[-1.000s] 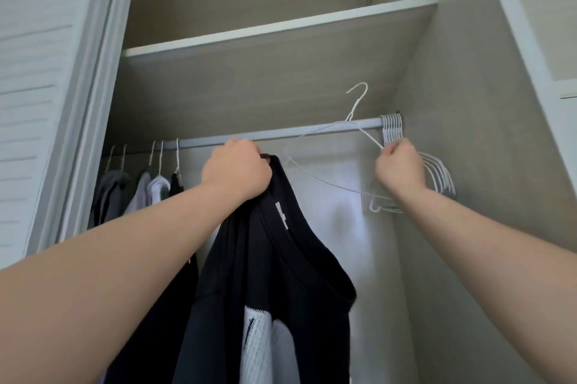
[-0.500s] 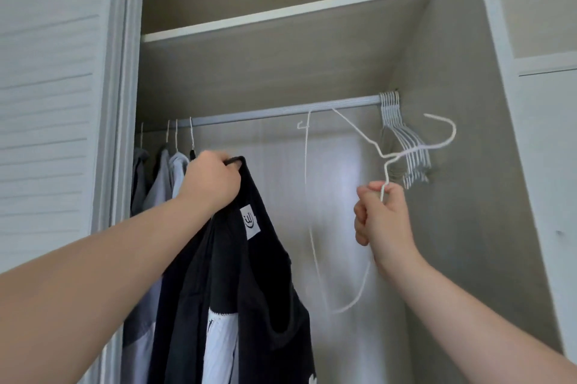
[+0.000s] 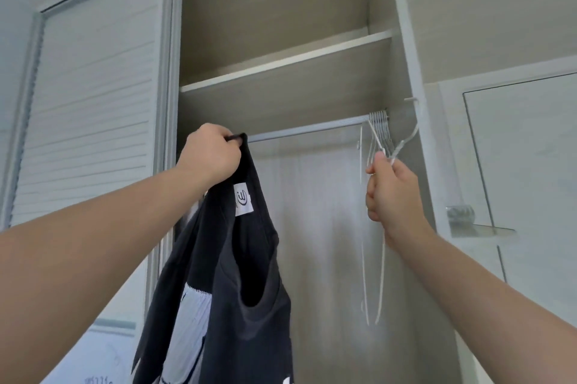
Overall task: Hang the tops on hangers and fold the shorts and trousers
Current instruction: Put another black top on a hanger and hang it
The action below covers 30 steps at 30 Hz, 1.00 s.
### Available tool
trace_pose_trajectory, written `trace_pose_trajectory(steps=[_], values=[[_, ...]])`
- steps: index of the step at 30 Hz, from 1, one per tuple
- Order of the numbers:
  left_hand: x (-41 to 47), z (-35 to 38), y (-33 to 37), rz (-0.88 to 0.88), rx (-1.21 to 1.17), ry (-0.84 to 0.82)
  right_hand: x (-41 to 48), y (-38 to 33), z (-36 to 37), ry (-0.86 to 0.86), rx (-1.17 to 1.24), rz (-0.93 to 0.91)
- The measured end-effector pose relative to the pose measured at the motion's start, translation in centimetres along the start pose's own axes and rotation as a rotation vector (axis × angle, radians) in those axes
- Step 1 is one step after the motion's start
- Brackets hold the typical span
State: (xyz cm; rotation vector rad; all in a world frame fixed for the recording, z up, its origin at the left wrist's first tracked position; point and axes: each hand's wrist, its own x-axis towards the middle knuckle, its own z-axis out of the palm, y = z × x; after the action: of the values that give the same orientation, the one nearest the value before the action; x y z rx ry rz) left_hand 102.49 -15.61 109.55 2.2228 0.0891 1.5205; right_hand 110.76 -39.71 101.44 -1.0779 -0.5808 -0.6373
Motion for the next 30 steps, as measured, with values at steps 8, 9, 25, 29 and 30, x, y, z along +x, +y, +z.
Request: trace_pose_trajectory(steps=[8, 9, 25, 29, 30], values=[[-9.0, -6.2, 6.7, -0.046, 0.18, 0.053, -5.3, -7.2, -6.9, -0.096, 0.0, -0.009], [-10.6, -6.9, 7.2, -0.077, 0.187, 0.04, -6.3, -7.6, -7.7, -0.109, -0.001, 0.003], [-36.6, -15.8, 8.4, -0.59, 0.09, -0.075, -29.7, -7.1, -21.7, -0.492, 0.333, 0.318], [-45.3, -16.8, 7.5, -0.7, 0.07, -0.083, -36.4, -6.8, -25.6, -0.646, 0.316, 0.429], [-47.4, -17.0, 7.3, -0.723, 0.069, -0.088, -38.1, -6.7, -26.6, -0.682, 0.293, 0.476]])
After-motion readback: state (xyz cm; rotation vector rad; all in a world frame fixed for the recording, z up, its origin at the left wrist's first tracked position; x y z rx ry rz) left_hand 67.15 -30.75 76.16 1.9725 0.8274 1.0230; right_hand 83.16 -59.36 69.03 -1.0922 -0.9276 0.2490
